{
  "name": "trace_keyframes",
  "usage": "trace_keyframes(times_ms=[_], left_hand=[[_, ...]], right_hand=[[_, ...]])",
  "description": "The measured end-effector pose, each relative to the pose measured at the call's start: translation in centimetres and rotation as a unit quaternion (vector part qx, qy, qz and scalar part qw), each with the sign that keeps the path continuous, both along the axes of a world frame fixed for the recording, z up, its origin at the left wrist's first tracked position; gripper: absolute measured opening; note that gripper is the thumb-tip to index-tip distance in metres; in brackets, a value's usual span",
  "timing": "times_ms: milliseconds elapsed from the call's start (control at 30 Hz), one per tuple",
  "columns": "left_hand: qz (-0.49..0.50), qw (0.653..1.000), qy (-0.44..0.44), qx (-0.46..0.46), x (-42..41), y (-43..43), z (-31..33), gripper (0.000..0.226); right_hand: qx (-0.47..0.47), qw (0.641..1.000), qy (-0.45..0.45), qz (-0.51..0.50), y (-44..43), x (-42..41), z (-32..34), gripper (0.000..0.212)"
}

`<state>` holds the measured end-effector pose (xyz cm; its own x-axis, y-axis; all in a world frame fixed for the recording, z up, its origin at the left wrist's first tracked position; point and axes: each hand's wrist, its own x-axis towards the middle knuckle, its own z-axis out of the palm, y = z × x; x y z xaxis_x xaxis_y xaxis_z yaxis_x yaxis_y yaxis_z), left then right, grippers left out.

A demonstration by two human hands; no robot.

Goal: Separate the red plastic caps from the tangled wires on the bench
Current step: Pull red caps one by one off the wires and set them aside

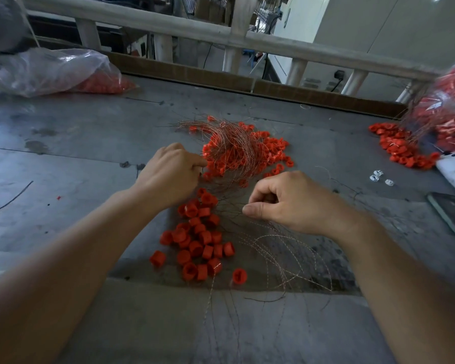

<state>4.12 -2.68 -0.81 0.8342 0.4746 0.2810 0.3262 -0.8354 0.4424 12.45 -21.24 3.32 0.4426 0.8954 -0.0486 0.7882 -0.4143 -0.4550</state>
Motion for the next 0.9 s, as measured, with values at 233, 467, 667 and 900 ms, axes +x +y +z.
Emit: trace_keyframes(times_ms=[233,467,667,900], left_hand=[[0.001,0.998,0.057,0.032,0.89,-0.23,-0.31,0.038],[0.009,0.995,0.096,0.033,1.05,-0.56,0.03,0.040],[0.014,0.998,0.041,0.038,0.81,-0.40,-0.17,0.025],[0.016,1.000,0.010,0.014,0.62,0.11,0.03,0.006]], right_hand=[[-0.013,1.000,-0.020,0.002,0.05,-0.04,-0.05,0.017],[-0.019,0.999,-0.027,0.008,0.13,-0.19,-0.21,0.018],[-0.018,1.000,-0.024,0.006,0.17,-0.08,-0.40,0.017],[-0.011,0.999,-0.033,0.008,0.19,0.14,-0.68,0.018]])
